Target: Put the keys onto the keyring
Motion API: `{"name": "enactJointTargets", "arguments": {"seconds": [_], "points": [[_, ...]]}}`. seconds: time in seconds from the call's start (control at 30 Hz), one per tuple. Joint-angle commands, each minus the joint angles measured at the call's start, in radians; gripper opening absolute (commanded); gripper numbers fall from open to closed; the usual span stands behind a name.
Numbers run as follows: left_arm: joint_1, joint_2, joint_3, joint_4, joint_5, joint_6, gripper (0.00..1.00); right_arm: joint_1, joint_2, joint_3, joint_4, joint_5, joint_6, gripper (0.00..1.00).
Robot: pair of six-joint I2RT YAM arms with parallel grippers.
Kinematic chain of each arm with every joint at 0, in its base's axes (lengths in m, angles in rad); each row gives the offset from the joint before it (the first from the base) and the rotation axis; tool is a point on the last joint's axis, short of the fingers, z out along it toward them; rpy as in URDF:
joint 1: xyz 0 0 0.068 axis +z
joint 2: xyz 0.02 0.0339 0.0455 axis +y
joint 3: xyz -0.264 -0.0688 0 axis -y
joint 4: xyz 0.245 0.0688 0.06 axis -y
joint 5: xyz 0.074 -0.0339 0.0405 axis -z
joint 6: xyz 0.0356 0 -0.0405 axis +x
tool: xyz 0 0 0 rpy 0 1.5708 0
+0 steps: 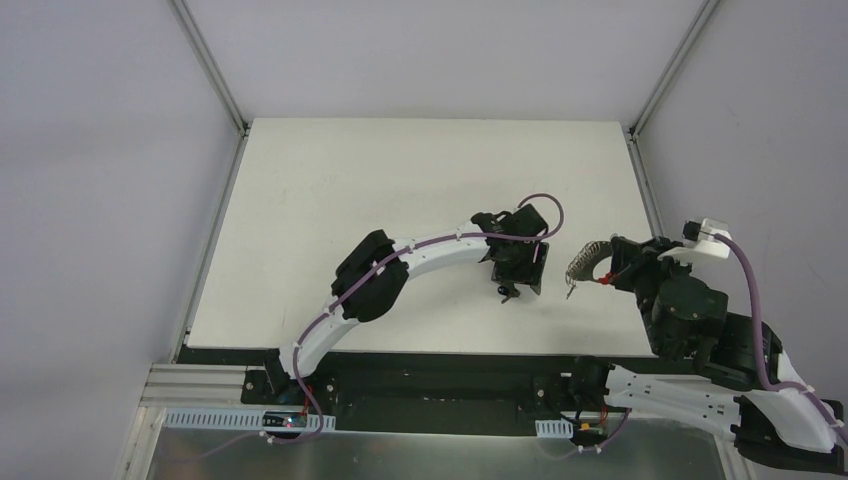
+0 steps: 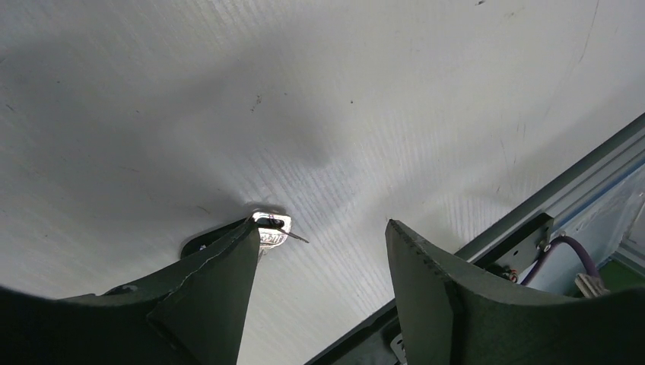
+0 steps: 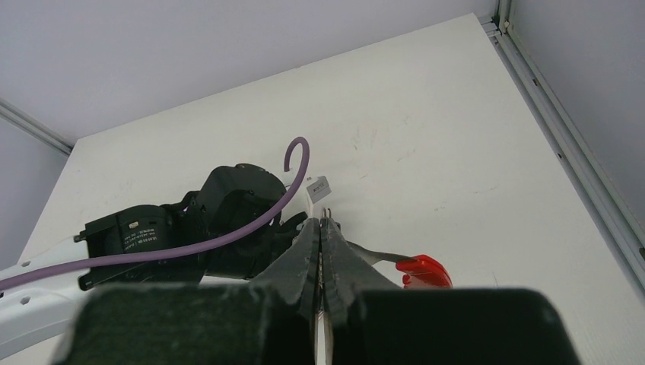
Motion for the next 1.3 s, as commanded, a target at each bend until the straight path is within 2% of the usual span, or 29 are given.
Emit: {"name": "enactJointTargets", "arguments": {"seconds": [0.0,0.23,0.7,0.93,1.27], "points": [[-0.005,0.001,-0.07,-0.035,-0.042,-0.016,0.62,0.001,-0.021,0.0,0.004,0.005,0.004,0.0],[0.015,-0.093,-0.267,-0.029,-0.139,-0.017,0.62,0.001,-0.017,0.0,0.009,-0.002,-0.002,0.0],[0.089,-0.279,-0.603,0.007,-0.219,0.034,0.61,0.002,0.016,0.007,0.021,-0.033,-0.005,0.0],[0.155,-0.423,-0.753,0.019,-0.274,0.085,0.6,0.001,0.04,0.008,0.031,-0.043,-0.005,0.0],[0.163,-0.67,-0.941,0.018,-0.29,0.093,0.6,0.001,0.078,0.006,0.065,-0.068,-0.015,0.0]]}}
